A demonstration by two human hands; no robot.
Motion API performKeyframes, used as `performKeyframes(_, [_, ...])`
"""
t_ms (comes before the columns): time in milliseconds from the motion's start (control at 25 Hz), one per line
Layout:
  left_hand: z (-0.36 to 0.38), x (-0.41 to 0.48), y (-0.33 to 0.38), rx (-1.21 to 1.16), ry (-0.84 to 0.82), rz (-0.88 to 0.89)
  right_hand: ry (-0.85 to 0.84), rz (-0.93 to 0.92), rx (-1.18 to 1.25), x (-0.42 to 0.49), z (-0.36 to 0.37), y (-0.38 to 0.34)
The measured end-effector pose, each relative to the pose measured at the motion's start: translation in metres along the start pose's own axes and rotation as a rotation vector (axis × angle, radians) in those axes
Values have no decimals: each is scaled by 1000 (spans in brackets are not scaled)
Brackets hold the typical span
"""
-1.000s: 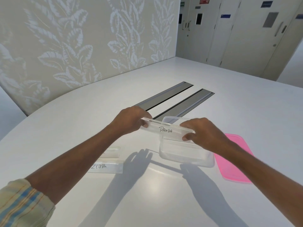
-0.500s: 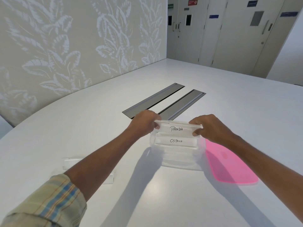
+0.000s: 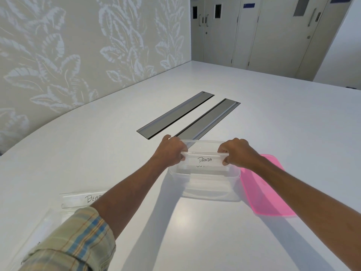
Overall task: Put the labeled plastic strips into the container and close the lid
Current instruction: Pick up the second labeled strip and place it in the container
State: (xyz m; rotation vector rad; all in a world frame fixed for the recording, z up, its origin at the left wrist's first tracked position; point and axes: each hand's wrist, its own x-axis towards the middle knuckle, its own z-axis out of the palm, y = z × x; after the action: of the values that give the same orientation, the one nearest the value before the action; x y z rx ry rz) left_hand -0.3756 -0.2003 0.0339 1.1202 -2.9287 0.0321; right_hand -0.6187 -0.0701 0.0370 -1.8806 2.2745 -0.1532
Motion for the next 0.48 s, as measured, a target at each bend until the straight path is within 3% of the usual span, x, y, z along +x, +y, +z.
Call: performKeyframes(480, [14,13,9,91,-97,-67,-53,9,-135,10,16,-6])
